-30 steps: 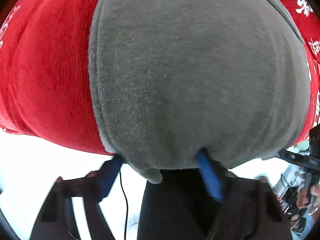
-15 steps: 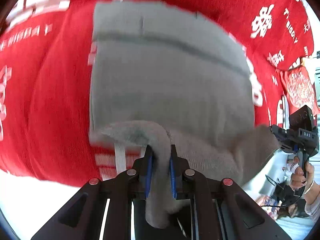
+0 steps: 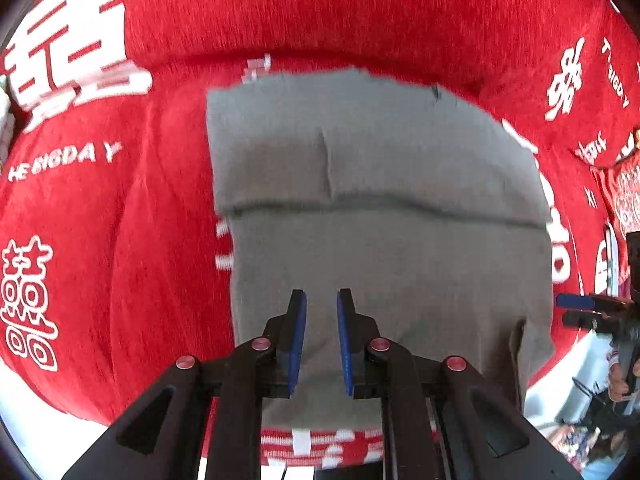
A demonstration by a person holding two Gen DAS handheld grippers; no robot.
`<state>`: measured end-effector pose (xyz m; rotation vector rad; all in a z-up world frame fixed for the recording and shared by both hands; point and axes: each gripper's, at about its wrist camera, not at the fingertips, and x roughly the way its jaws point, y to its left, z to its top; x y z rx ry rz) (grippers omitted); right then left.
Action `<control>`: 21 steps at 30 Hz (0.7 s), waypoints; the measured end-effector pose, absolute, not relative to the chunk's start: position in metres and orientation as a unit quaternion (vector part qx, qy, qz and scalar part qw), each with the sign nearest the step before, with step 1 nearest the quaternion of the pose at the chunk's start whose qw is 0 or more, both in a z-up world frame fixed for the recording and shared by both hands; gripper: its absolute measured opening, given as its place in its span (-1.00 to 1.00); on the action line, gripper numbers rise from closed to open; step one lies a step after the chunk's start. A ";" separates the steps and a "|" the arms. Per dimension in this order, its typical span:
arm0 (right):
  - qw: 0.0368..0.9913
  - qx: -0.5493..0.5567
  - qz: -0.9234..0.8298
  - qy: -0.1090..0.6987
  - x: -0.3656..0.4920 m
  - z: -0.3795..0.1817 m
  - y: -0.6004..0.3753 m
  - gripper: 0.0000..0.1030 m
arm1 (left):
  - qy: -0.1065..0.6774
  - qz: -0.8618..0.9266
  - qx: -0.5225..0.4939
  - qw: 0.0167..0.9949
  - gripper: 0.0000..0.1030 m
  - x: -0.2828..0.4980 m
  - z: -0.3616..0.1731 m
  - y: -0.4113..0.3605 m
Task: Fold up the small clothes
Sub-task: 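Carry the hem with both tools over the body toward the collar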
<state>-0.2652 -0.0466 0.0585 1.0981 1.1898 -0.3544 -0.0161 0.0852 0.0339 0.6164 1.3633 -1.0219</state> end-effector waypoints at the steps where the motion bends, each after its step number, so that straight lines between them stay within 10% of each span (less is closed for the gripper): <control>1: 0.679 0.468 -0.148 0.546 -0.259 0.060 -0.039 0.57 | 0.598 -0.446 0.271 0.608 -0.67 -0.018 0.032 0.089; 4: 0.689 0.396 -0.119 0.595 -0.253 0.055 -0.012 0.57 | 0.603 -0.461 0.277 0.589 -0.66 -0.027 0.033 0.099; 6: 0.691 0.355 -0.109 0.621 -0.247 0.049 -0.002 0.57 | 0.588 -0.469 0.293 0.590 0.15 -0.031 0.039 0.103; 7: 0.688 0.335 -0.101 0.636 -0.245 0.043 0.004 0.57 | 0.578 -0.469 0.299 0.597 0.89 -0.032 0.044 0.104; 8: 0.686 0.321 -0.097 0.646 -0.244 0.037 0.008 0.54 | 0.558 -0.471 0.306 0.610 0.99 -0.035 0.051 0.105; 11: 0.673 0.281 -0.094 0.678 -0.236 0.023 0.017 -0.82 | 0.537 -0.482 0.329 0.609 0.99 -0.042 0.059 0.100; 21: 0.681 0.334 -0.156 0.633 -0.270 0.042 -0.009 -0.83 | 0.524 -0.546 0.381 0.531 0.99 -0.075 0.028 0.046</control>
